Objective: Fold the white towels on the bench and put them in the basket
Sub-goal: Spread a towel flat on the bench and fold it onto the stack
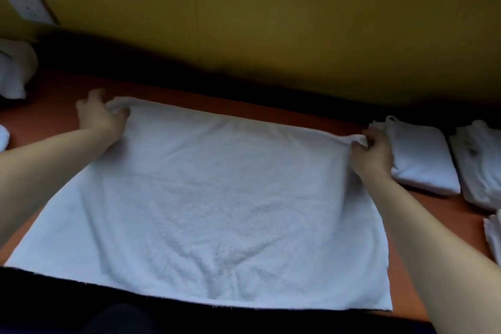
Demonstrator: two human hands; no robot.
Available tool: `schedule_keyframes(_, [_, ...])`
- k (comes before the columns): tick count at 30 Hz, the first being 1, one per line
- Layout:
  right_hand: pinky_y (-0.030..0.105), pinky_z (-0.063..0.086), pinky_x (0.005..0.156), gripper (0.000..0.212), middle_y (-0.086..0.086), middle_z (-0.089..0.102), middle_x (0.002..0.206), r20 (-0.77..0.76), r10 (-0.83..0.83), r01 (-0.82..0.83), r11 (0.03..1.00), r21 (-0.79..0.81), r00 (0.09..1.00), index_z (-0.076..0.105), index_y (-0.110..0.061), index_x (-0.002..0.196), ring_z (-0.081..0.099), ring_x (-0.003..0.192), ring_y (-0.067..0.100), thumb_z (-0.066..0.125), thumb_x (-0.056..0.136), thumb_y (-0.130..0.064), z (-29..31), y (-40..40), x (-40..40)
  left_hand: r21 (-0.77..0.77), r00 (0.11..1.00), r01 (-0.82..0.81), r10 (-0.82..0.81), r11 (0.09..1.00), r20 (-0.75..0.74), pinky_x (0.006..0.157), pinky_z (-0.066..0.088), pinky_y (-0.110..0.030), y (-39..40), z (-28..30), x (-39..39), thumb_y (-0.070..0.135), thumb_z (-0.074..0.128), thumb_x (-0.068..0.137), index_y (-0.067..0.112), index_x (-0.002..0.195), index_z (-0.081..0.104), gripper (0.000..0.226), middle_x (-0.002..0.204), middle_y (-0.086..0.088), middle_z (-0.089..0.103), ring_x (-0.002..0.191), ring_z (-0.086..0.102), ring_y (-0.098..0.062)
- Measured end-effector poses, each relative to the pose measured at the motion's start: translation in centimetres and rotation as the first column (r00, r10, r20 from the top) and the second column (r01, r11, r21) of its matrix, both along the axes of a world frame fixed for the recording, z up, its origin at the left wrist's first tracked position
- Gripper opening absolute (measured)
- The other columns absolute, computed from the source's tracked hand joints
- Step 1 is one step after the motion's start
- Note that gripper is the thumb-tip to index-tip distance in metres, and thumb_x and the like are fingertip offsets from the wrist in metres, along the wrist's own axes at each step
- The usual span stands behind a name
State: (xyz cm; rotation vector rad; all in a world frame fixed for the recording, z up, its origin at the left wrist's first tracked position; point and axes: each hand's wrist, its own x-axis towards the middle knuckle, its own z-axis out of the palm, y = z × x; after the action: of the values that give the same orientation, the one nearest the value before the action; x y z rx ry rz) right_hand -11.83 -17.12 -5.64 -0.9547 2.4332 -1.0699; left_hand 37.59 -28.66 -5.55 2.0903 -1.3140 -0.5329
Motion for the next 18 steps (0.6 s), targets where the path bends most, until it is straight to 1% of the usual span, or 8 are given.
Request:
schedule_keyframes(3, [0.022,0.038,0.092,0.061,0.005,0.051,0.136,-0.084,0.139,-0.136,0.990,0.040,0.987,0.037,-0.017,0.153,0.050,0.098,0.013,0.052,0.096,-0.004,-0.5,0.3,-0.3,-0.001,0.973,0.185,-0.183,0.983,0.143,0.116,0.034,-0.046,2.2,-1.1,-1.7,0.020,0.064,0.096,0.012,0.148,0.043,0.057,0.156,-0.021,0.028,0.135,0.043,-0.046])
schedule_keyframes(5, [0.025,0.042,0.092,0.060,0.008,0.048,0.142,-0.140,0.187,-0.179,0.982,0.067,0.972,0.039,-0.019,0.151,0.054,0.098,0.016,0.053,0.094,-0.005,-0.7,0.6,-1.0,0.005,0.918,0.332,-0.324,0.943,0.227,0.114,0.036,-0.048,4.5,-1.6,-4.1,0.017,0.065,0.093,0.011,0.141,0.051,0.050,0.150,-0.024,0.037,0.132,0.043,-0.047])
schedule_keyframes(7, [0.030,0.046,0.087,0.050,0.010,0.052,0.135,-0.146,0.246,-0.222,0.962,0.161,0.958,0.047,-0.020,0.144,0.059,0.100,0.026,0.055,0.096,-0.010,-0.8,0.9,-1.6,-0.004,0.833,0.499,-0.479,0.866,0.277,0.107,0.041,-0.047,8.0,-2.0,-8.1,0.014,0.067,0.090,0.012,0.130,0.060,0.041,0.139,-0.022,0.049,0.123,0.049,-0.046])
schedule_keyframes(9, [0.030,0.046,0.086,0.044,0.011,0.057,0.130,-0.126,0.336,-0.291,0.914,0.283,0.933,0.052,-0.016,0.141,0.059,0.105,0.030,0.055,0.097,-0.013,-0.6,1.0,-1.9,-0.030,0.715,0.671,-0.635,0.741,0.292,0.096,0.049,-0.045,12.8,-2.1,-13.0,0.011,0.066,0.084,0.014,0.116,0.067,0.032,0.124,-0.017,0.059,0.107,0.058,-0.043])
schedule_keyframes(11, [0.031,0.043,0.099,0.043,0.014,0.057,0.139,-0.100,0.400,-0.349,0.877,0.331,0.911,0.055,-0.011,0.141,0.056,0.122,0.034,0.055,0.098,-0.014,-0.7,1.1,-2.2,-0.095,0.576,0.813,-0.767,0.575,0.285,0.083,0.054,-0.046,18.0,-2.6,-18.0,0.014,0.063,0.079,0.015,0.106,0.070,0.028,0.112,-0.012,0.065,0.091,0.063,-0.038])
schedule_keyframes(13, [0.031,0.040,0.105,0.043,0.016,0.053,0.145,-0.079,0.410,-0.367,0.873,0.321,0.908,0.056,-0.009,0.141,0.052,0.129,0.035,0.053,0.098,-0.012,-0.7,1.4,-2.3,-0.119,0.401,0.916,-0.883,0.383,0.242,0.078,0.054,-0.045,23.1,-3.1,-22.6,0.022,0.060,0.080,0.017,0.108,0.067,0.030,0.112,-0.010,0.063,0.087,0.061,-0.034])
schedule_keyframes(15, [0.031,0.039,0.107,0.044,0.015,0.052,0.146,-0.083,0.417,-0.372,0.870,0.323,0.905,0.055,-0.009,0.142,0.051,0.131,0.034,0.051,0.098,-0.011,-0.6,1.6,-2.5,-0.051,0.220,0.975,-0.956,0.214,0.196,0.081,0.051,-0.041,27.5,-3.5,-26.1,0.032,0.060,0.085,0.019,0.117,0.059,0.035,0.120,-0.007,0.056,0.093,0.056,-0.031])
schedule_keyframes(18, [0.034,0.040,0.107,0.047,0.015,0.049,0.148,-0.133,0.480,-0.405,0.835,0.373,0.867,0.052,-0.011,0.144,0.050,0.132,0.035,0.050,0.097,-0.014,-0.8,2.1,-3.1,0.099,0.098,0.986,-0.946,0.134,0.308,0.078,0.048,-0.039,30.9,-3.9,-29.0,0.051,0.063,0.079,0.023,0.119,0.052,0.050,0.122,-0.003,0.051,0.093,0.050,-0.027])
